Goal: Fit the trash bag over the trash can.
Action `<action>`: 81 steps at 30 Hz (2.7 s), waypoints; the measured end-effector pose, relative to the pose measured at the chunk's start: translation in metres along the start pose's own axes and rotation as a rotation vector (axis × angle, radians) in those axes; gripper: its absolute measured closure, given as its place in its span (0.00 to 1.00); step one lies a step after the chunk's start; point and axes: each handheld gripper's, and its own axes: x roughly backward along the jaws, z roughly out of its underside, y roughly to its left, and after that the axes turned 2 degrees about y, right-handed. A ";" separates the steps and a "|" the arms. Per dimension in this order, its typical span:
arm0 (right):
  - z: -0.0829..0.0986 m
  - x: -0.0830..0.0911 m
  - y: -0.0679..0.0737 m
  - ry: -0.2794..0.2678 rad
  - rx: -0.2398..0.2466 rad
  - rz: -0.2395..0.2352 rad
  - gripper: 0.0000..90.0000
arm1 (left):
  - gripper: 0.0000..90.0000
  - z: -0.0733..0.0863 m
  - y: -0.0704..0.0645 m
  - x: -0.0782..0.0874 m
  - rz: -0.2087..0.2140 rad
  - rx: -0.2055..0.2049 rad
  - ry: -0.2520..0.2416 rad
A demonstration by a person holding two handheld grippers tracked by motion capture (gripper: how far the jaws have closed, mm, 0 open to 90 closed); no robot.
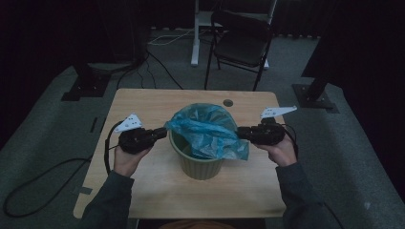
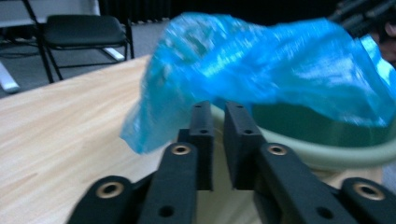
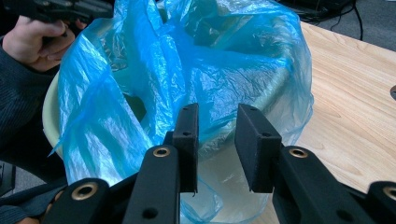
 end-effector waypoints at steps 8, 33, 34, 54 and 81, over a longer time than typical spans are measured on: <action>0.000 -0.001 0.000 0.000 0.000 -0.007 0.78 | 0.54 -0.012 0.007 -0.009 0.057 0.007 -0.030; 0.011 0.004 0.005 -0.002 -0.011 -0.071 0.80 | 0.99 0.004 0.002 -0.004 0.099 0.070 0.025; 0.012 0.004 0.005 0.003 -0.010 -0.069 0.83 | 0.99 0.004 0.002 -0.004 0.099 0.070 0.025; 0.022 0.005 0.014 0.017 0.003 -0.132 0.72 | 0.98 0.033 -0.015 -0.008 0.148 0.066 0.081; 0.031 0.006 0.016 0.033 0.009 -0.117 1.00 | 0.99 0.040 -0.030 -0.025 0.159 0.012 0.134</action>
